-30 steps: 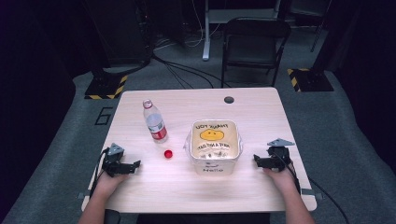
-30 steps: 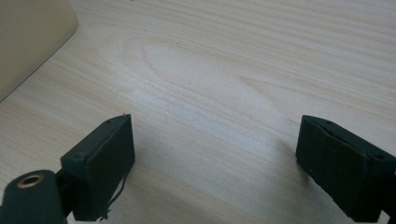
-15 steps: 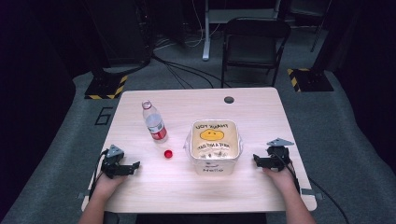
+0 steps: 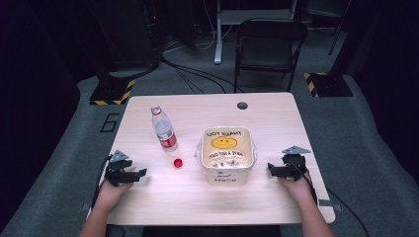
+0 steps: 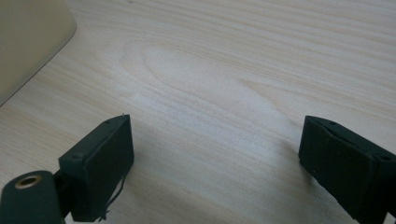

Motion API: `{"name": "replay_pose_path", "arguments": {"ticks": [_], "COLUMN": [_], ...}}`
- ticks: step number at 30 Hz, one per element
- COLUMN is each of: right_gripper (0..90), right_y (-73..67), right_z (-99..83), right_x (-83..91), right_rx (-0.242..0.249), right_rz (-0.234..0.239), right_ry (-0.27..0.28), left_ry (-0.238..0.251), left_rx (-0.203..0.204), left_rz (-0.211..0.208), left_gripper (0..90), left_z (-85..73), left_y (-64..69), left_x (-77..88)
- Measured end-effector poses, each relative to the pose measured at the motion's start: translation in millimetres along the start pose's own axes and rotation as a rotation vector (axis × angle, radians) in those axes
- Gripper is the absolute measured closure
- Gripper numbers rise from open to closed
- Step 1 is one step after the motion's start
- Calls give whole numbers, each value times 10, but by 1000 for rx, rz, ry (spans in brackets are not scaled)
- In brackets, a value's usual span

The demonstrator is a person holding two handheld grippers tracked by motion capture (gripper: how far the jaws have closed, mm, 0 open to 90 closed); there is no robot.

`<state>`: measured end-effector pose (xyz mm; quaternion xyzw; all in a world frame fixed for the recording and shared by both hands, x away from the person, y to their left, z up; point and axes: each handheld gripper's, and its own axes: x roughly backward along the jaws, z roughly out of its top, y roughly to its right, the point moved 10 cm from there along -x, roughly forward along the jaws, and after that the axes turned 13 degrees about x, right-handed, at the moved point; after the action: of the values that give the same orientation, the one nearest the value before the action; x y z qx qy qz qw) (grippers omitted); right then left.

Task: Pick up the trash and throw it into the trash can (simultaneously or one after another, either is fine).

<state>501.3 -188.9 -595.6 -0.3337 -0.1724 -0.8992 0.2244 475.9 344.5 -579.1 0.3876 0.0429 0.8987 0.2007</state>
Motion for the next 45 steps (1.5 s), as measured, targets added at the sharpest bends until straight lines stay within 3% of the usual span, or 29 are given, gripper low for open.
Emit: {"name": "replay_pose_path", "arguments": {"ticks": [12, 15, 24, 30, 37, 45], "right_gripper": [87, 86, 87, 87, 87, 87], "right_y": [-4, -3, -3, -3, -3, 1], "right_z": [11, 12, 13, 13, 13, 12], "right_x": [-14, -15, -16, -16, -16, -16], "right_rx": [3, 5, 7, 5, 5, 11], "right_rz": [0, 2, 3, 3, 2, 3], "right_ry": [-4, -4, -3, -3, -3, -2], "left_ry": [23, 23, 32, 39, 16, 41], "left_rx": [13, 17, 45, 38, 22, 22], "left_rz": [-17, -38, -48, -66, -79, -80], "left_gripper": [201, 242, 303, 333, 300, 270], "left_z": [296, 331, 489, 611, 767, 947], "left_y": [188, 230, 290, 344, 393, 477], "left_x": [72, 81, 126, 168, 214, 232]}}
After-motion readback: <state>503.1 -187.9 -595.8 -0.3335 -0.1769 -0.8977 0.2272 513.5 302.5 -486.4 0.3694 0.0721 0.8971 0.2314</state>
